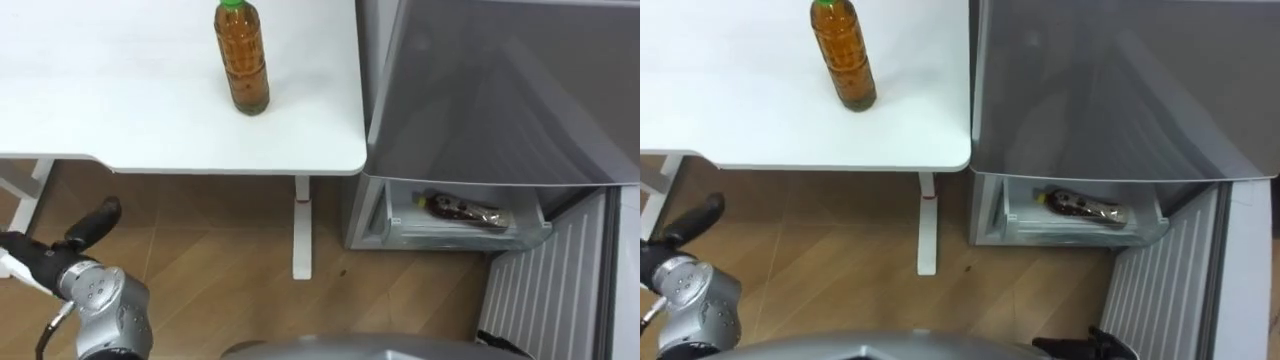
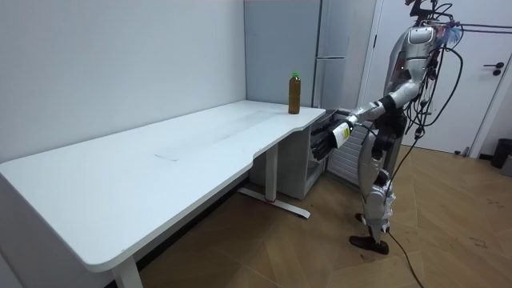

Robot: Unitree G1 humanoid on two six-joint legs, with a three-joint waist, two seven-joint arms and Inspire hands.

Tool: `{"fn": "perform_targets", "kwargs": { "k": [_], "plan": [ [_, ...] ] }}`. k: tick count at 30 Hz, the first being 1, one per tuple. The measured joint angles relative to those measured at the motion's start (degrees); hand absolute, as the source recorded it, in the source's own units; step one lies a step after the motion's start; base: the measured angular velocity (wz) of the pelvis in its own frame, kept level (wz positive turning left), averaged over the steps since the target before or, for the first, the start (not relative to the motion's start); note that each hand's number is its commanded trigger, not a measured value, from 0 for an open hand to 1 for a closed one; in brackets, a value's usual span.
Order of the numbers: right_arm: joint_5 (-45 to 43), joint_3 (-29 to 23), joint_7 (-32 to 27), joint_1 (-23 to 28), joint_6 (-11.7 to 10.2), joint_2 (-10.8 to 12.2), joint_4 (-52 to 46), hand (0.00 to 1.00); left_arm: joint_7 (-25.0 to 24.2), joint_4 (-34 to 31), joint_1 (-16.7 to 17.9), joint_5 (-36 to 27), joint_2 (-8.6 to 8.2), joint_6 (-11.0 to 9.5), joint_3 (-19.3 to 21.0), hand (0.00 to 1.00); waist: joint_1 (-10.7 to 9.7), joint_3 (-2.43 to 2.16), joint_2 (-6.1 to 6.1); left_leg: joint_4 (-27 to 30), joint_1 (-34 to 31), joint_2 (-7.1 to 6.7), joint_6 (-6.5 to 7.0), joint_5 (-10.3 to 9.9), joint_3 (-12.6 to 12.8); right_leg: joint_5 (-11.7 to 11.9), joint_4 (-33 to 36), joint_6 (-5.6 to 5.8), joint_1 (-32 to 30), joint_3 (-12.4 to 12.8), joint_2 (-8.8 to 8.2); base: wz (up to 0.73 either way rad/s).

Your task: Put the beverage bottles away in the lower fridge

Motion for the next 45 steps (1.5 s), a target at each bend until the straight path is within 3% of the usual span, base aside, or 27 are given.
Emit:
{"fn": "perform_targets", "kwargs": {
  "k": [7, 16, 21, 25, 30, 39, 45],
  "plan": [
    [-0.1, -0.2, 0.8, -0.7, -0.8, 0.0, 0.5, 0.00, -4.1, -19.0, 0.0, 4.9, 0.48, -0.8, -0.7, 0.00, -1.3, 0.16, 0.19, 0.8, -1.6, -0.42, 0.24, -0.1, -1.4, -0.1, -0.2, 0.11, -0.6, -1.1, -0.35, 0.09],
    [0.3, 0.0, 2.0, -0.9, -1.2, 0.0, 1.4, 0.00, -12.3, -27.6, -0.1, 12.7, 0.90, -0.7, -3.4, 0.00, -2.1, 0.27, -0.35, 0.7, -1.9, -0.52, 0.25, -0.1, -2.0, -0.1, -0.2, 0.11, -1.0, -1.2, -0.28, -0.01],
    [0.3, 1.1, 2.0, -1.2, -1.2, 0.0, 1.4, 0.00, -17.2, -28.7, -0.1, 12.9, 0.91, 0.4, -7.8, 0.00, -2.4, 0.32, -0.47, 0.8, -2.0, -0.57, 0.26, -0.1, -2.7, -0.1, -0.2, 0.11, -1.0, -1.3, -0.22, 0.05],
    [0.3, 1.1, 2.0, -1.7, -1.2, 0.0, 1.8, 0.00, -20.3, -28.8, -0.3, 12.9, 0.91, 0.6, -8.9, 0.00, -3.1, 0.39, -0.29, 0.8, -2.0, -0.54, 0.25, -0.1, -2.7, -0.1, -0.3, 0.11, -1.0, -1.1, -0.16, -0.01],
    [0.3, 1.0, 2.1, -2.6, -1.2, 0.0, 3.2, 0.00, -22.8, -29.2, -0.6, 12.5, 0.91, 0.7, -9.0, 0.00, -3.6, 0.38, -0.25, 0.8, -1.8, -0.55, 0.25, -0.1, -2.7, -0.1, -0.2, 0.11, -0.9, -1.2, -0.15, -0.02],
    [0.1, -0.9, 3.4, -2.5, -0.6, -0.1, 3.2, 0.00, -26.8, -29.0, -0.7, 10.9, 0.97, 4.4, -8.8, 0.00, -4.6, 0.50, 0.20, 0.5, -0.9, -0.53, 0.26, -0.1, -2.6, -0.1, -0.1, 0.10, -0.2, -0.3, -0.11, -0.01],
    [0.1, -2.4, 3.7, -2.0, -0.7, -0.1, 2.8, 0.00, -28.8, -26.9, -0.7, 7.6, 0.82, 5.3, -8.8, 0.00, -6.2, 0.41, 0.95, 0.8, -0.8, -0.53, 0.26, -0.1, -2.5, 0.0, 0.0, 0.05, -0.1, -0.1, -0.08, -0.02]
  ]
}}
